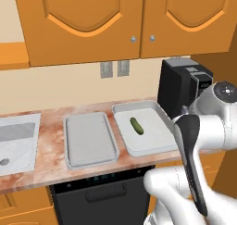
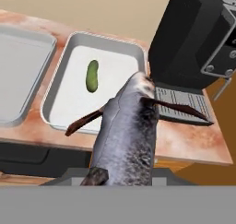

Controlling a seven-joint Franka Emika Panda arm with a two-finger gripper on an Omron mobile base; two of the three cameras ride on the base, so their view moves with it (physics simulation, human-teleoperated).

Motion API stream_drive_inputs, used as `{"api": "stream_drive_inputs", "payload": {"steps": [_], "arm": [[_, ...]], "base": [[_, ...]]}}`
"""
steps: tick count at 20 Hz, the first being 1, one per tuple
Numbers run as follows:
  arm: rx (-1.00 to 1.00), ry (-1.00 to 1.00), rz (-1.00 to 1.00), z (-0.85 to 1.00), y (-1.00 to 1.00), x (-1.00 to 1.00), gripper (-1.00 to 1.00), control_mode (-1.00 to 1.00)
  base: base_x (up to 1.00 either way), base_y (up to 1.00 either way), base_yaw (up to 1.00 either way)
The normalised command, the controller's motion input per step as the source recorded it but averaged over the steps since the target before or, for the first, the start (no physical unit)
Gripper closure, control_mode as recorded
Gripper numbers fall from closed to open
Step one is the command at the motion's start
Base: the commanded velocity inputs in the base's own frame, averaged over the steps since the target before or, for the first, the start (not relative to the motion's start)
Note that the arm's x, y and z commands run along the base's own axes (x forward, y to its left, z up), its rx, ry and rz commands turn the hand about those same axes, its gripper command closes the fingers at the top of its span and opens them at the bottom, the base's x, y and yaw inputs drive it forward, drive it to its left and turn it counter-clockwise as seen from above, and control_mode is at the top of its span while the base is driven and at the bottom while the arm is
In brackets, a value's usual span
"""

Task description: Place one cucumber and one fish in each tupperware on the nearby counter, to pack two identical lunches.

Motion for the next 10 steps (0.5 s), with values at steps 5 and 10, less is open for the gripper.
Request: {"api": "stream_drive_inputs", "payload": {"steps": [5,10], "arm": [[0.0,0.0,0.0,-0.73,0.0,0.8,1.0,-1.0],[0.0,0.0,0.0,-0.62,0.0,0.75,1.0,-1.0]], "base": [[0.0,0.0,0.0],[0.0,0.0,0.0]]}}
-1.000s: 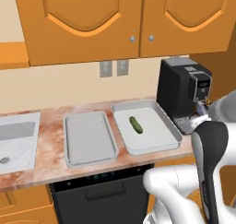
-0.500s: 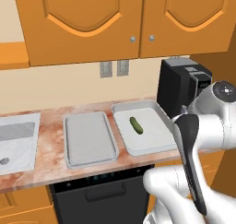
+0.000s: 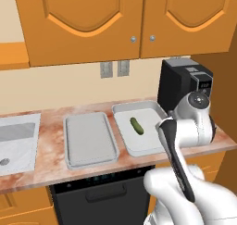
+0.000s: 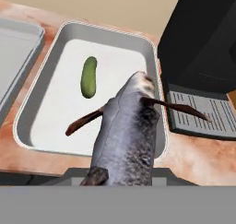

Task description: Place one cucumber and one fish in each tupperware on the nearby counter, to pack two identical lunches.

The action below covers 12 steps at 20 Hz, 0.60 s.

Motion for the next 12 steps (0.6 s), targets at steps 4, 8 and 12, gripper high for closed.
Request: {"api": "stream_drive_inputs", "payload": {"steps": [4,8,12], "arm": [[0.0,0.0,0.0,-0.55,0.0,0.73,1.0,-1.0],[0.03,0.05,0.0,-0.32,0.0,0.76,1.0,-1.0],[0.04,0.1,0.0,-0.18,0.0,0.7,1.0,-1.0]], "base": [[0.0,0.0,0.0],[0.0,0.0,0.0],[0.0,0.0,0.0]]}}
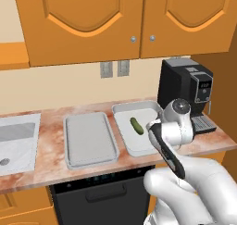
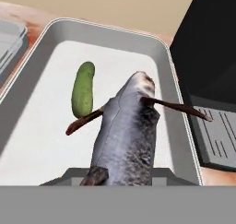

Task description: Place one cucumber and one fish in each tupperware on the nearby counter, to pack two identical lunches.

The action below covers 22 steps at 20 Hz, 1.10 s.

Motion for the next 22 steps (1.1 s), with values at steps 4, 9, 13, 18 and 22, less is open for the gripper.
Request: {"api": "stream_drive_inputs", "payload": {"steps": [4,9,13,18,22], "arm": [[0.02,0.08,0.0,-0.25,0.0,0.63,1.0,-1.0],[0.0,0.01,0.0,-0.5,0.0,0.54,1.0,-1.0],[0.0,0.0,0.0,-0.51,-0.03,0.53,1.0,-1.0],[0.0,0.0,0.0,-0.3,-0.14,0.55,-1.0,-1.0],[0.03,0.01,0.0,-0.05,-0.24,0.52,-1.0,-1.0]], "base": [[0.0,0.0,0.0],[0.0,0.0,0.0],[0.0,0.0,0.0],[0.0,0.0,0.0],[0.0,0.0,0.0]]}}
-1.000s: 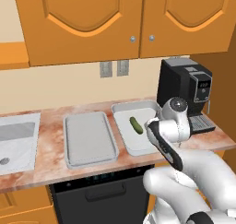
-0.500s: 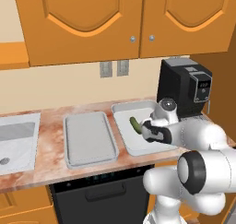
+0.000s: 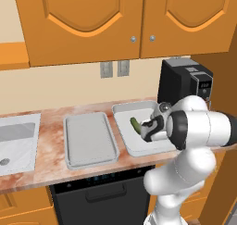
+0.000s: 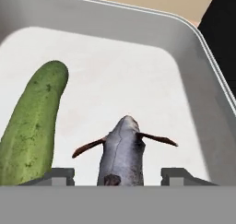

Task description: Place one cucumber and one fish in each tupperware on the nearby counter, to pack two identical lunches.

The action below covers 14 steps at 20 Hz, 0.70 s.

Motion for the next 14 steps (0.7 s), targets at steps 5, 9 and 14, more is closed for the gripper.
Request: {"api": "stream_drive_inputs", "payload": {"steps": [5,9,14], "arm": [[0.01,0.02,0.0,0.18,-0.01,0.23,-1.0,-1.0],[0.0,0.02,0.0,0.71,-0.01,-0.44,-1.0,-1.0],[0.0,0.0,0.0,0.93,-0.08,-0.8,-1.0,-1.0]], "base": [[0.0,0.0,0.0],[0.0,0.0,0.0],[0.0,0.0,0.0]]}}
